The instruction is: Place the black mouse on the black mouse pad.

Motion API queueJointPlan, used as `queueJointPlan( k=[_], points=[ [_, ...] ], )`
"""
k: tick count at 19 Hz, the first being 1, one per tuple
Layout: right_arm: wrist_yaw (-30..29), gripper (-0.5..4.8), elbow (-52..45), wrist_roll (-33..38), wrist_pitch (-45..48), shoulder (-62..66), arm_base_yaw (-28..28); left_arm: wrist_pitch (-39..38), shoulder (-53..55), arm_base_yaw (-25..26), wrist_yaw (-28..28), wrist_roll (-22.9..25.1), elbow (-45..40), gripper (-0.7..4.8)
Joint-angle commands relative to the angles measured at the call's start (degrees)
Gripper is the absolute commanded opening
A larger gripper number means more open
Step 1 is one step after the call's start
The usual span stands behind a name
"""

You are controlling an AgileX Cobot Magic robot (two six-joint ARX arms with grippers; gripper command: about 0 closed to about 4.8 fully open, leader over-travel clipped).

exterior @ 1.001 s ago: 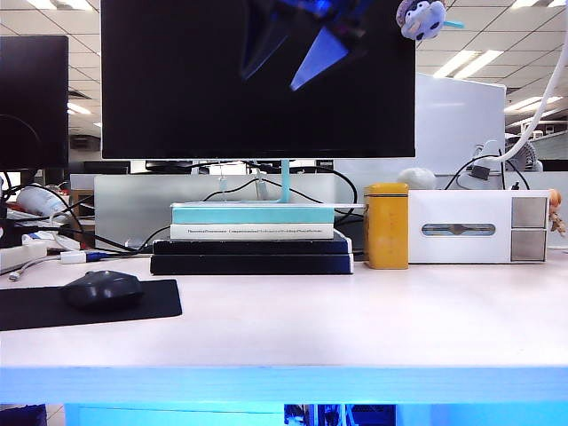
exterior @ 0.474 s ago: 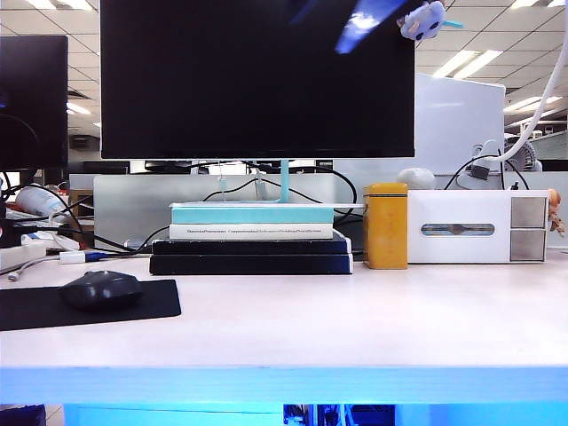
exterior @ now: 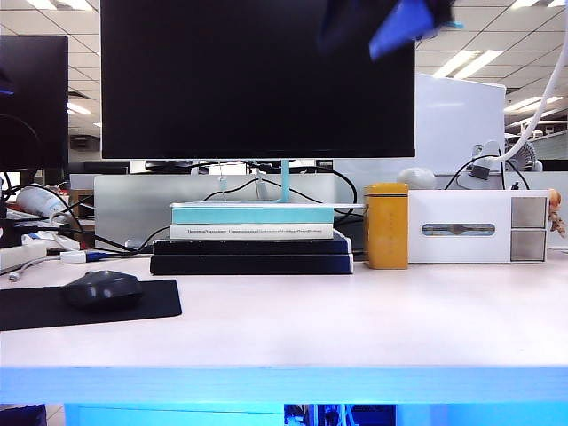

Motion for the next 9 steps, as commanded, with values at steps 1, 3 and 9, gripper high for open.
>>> queueJointPlan(
  k=[1, 3, 9],
  points=[
    [2.7, 4.79, -8.3, 0.2, 15.8, -0.6, -0.2, 0.8, -0.1, 0.0, -0.7, 1.9, 0.3, 0.27],
    [4.8, 4.79, -13.7, 0.3, 21.9, -0.7, -1.4, 0.8, 0.1, 0.0, -2.9, 5.6, 0.3, 0.27],
    [4.6, 4.79, -22.1, 1.8, 24.2, -2.5, -8.5, 4.9, 6.8, 0.4, -4.9, 7.4, 0.3, 0.27]
  ],
)
